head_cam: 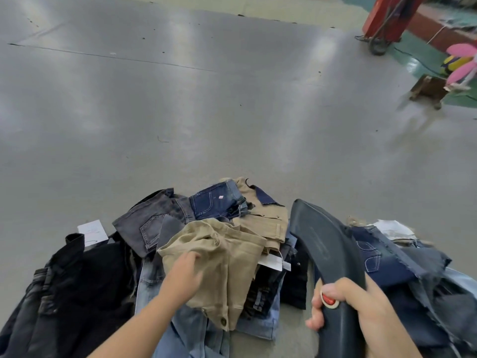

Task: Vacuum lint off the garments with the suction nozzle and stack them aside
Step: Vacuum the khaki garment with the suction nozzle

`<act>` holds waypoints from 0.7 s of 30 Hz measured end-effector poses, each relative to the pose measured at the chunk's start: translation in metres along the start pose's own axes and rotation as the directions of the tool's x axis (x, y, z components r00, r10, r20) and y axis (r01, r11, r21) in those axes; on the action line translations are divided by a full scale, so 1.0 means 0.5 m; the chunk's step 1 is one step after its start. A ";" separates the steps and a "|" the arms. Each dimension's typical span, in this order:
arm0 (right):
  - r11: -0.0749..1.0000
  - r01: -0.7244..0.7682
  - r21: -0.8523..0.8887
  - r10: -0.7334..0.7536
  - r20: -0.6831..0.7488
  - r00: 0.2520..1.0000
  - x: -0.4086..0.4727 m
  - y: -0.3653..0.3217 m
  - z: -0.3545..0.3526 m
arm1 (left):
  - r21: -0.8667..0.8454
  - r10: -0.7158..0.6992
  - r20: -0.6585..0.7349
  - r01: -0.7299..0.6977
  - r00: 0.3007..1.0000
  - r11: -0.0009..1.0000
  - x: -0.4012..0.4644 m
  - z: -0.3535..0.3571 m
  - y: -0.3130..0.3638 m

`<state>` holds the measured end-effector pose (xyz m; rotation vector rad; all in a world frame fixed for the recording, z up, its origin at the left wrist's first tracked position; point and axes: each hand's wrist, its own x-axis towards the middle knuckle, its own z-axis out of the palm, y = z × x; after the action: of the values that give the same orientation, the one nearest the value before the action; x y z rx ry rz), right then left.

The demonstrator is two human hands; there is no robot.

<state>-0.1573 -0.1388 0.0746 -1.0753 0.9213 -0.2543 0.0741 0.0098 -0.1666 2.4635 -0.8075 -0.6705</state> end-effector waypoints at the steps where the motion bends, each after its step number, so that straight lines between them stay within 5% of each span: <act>1: 1.000 -0.003 -0.001 0.003 0.008 1.000 -0.001 0.001 0.002 | 0.020 0.002 -0.016 -0.002 1.000 1.000 0.010 0.008 0.007; 5: 1.000 -0.018 -0.010 0.019 0.050 0.999 0.003 0.002 0.007 | -0.060 -0.145 -0.078 0.141 0.986 0.988 0.065 0.008 0.058; 8: 1.000 -0.028 -0.005 0.028 0.083 0.996 0.011 0.008 0.010 | -0.059 -0.168 0.137 0.178 0.976 0.982 0.093 -0.005 0.087; 11: 0.999 -0.019 -0.032 0.022 0.096 0.995 0.017 0.013 0.012 | -0.221 -0.215 0.449 0.341 0.867 0.914 0.087 -0.008 0.092; 13: 0.999 -0.009 -0.042 0.014 0.100 0.995 0.018 0.015 0.011 | -0.357 -0.192 0.371 0.331 0.908 0.874 0.081 -0.012 0.100; 15: 0.999 0.011 -0.053 -0.006 0.102 0.995 0.016 0.012 0.012 | -0.591 -0.235 0.199 0.308 0.951 0.745 0.077 -0.032 0.119; 19: 0.998 0.044 -0.042 -0.040 0.091 0.995 0.008 0.007 0.011 | -0.912 -0.014 0.340 0.333 0.940 0.240 0.060 -0.103 0.143; 21: 0.999 0.034 -0.038 -0.031 0.086 0.996 0.005 0.004 0.006 | -0.897 0.057 0.415 0.398 0.908 0.190 0.048 -0.126 0.136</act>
<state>-0.1539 -0.1376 0.0722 -1.1298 0.8355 -0.2163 0.0989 -0.0379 -0.0872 1.1726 -0.0169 -1.2609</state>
